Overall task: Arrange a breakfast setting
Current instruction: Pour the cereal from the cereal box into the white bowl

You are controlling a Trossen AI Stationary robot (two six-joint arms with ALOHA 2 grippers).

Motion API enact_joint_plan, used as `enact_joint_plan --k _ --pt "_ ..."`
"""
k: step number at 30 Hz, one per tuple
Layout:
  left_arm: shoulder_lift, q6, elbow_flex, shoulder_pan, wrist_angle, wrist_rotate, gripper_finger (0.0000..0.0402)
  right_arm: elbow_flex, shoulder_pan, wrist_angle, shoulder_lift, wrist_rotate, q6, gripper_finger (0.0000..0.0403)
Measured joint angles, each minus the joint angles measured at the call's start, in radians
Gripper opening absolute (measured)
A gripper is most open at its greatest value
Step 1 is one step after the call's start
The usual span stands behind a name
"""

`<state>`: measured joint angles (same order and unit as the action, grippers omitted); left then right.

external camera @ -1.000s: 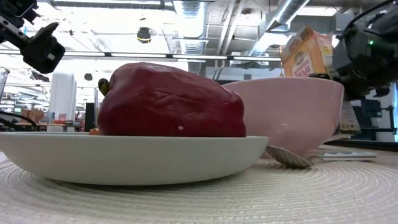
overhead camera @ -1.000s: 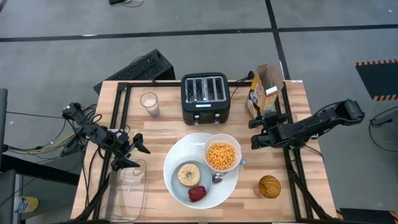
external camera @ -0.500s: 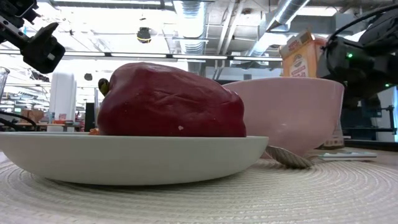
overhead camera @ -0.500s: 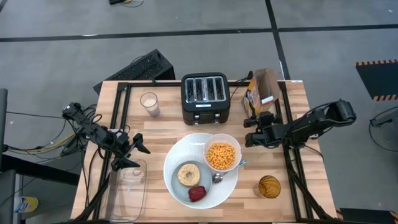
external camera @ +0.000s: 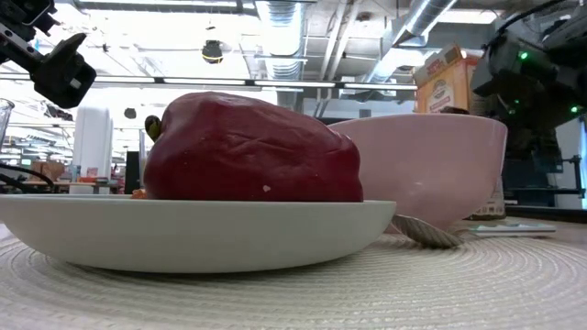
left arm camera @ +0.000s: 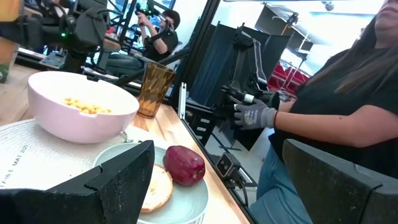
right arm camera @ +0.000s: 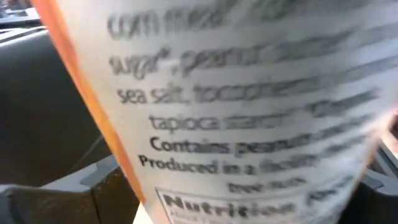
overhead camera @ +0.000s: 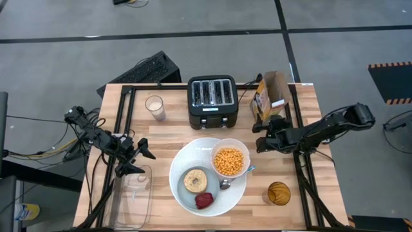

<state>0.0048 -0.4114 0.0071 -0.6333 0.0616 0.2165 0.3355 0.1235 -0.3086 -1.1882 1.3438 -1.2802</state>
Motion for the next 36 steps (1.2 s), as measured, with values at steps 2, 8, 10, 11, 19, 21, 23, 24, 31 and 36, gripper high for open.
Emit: enact_joint_plan --k 2,8,10,11,19,21,23,24,31,36 --pt "0.000 0.000 0.000 0.000 0.000 0.000 0.0340 0.000 0.018 -0.003 0.031 -0.014 0.025 0.0395" --pt "0.000 0.000 0.000 0.000 0.000 0.000 0.0340 0.000 0.072 -0.021 0.122 -0.016 0.033 0.0388" --pt "0.000 0.000 0.000 0.000 0.000 0.000 0.0340 0.000 0.096 -0.028 0.151 -0.017 0.052 0.0392" --pt "0.000 0.000 0.000 0.000 0.000 0.000 0.0340 0.000 0.107 -0.028 0.164 -0.017 0.076 0.0395" --pt "0.000 0.000 0.000 0.000 0.000 0.000 0.0340 0.000 0.184 -0.030 0.280 -0.031 0.190 0.0399" --pt "0.000 0.000 0.000 0.000 0.000 0.000 0.0340 0.000 0.205 -0.033 0.304 -0.052 0.193 0.0399" --pt "0.000 0.000 0.000 0.000 0.000 0.000 0.0340 0.000 0.229 -0.039 0.324 -0.073 0.193 0.0399" --pt "0.000 0.000 0.000 0.000 0.000 0.000 0.0340 0.000 0.243 -0.044 0.333 -0.083 0.193 0.0399" --pt "0.000 0.000 0.000 0.000 0.000 0.000 0.0340 0.000 0.328 -0.088 0.390 -0.094 0.189 0.0399" --pt "0.000 0.000 0.000 0.000 0.000 0.000 0.0340 0.000 0.377 -0.050 0.436 -0.124 0.190 0.0399"
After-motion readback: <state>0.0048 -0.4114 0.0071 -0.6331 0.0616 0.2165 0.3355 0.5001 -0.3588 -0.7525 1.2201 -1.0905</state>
